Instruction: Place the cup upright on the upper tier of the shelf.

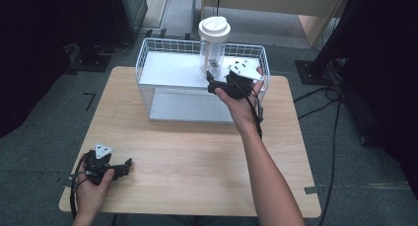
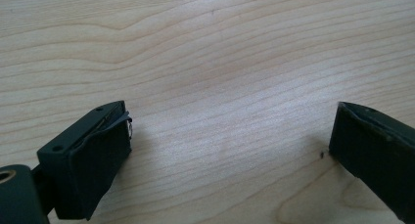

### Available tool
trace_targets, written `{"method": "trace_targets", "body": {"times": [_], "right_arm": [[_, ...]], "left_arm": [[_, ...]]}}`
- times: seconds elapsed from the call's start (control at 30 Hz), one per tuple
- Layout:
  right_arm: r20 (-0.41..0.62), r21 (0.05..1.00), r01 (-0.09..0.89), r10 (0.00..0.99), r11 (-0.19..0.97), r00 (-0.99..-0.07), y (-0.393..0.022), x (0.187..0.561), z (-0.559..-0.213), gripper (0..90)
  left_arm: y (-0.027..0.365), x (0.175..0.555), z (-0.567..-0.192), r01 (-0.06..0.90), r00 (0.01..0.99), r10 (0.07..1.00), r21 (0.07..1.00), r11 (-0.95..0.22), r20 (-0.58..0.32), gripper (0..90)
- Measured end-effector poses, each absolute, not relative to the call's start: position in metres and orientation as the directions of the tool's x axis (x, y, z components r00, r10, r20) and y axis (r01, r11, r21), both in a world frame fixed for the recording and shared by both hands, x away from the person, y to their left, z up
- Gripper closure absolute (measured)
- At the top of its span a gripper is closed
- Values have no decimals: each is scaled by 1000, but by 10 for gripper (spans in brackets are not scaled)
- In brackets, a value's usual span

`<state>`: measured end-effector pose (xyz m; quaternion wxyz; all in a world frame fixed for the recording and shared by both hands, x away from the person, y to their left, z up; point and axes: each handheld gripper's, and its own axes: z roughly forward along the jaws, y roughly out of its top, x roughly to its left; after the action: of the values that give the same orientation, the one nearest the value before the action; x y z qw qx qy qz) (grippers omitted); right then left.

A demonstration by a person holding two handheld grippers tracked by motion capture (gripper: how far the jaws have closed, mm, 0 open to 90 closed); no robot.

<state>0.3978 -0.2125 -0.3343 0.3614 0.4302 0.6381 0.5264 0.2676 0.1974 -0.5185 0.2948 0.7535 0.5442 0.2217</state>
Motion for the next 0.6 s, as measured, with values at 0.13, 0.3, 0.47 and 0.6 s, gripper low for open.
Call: {"method": "trace_targets", "body": {"times": [0.13, 0.3, 0.47, 0.6], "right_arm": [[-14, 983, 165, 930, 81, -368, -220, 390, -342, 17], [-14, 984, 162, 930, 79, -368, -230, 381, -352, 17], [-24, 983, 157, 925, 90, -379, -237, 370, -361, 17], [-19, 984, 157, 924, 85, -382, -241, 361, -367, 17]], "left_arm": [[197, 268, -519, 688, 309, 951, 687, -233, 13, 21], [197, 268, -519, 688, 309, 951, 687, -233, 13, 21], [197, 268, -519, 688, 308, 951, 688, -231, 12, 22], [197, 268, -519, 688, 308, 951, 687, -231, 12, 22]]}}
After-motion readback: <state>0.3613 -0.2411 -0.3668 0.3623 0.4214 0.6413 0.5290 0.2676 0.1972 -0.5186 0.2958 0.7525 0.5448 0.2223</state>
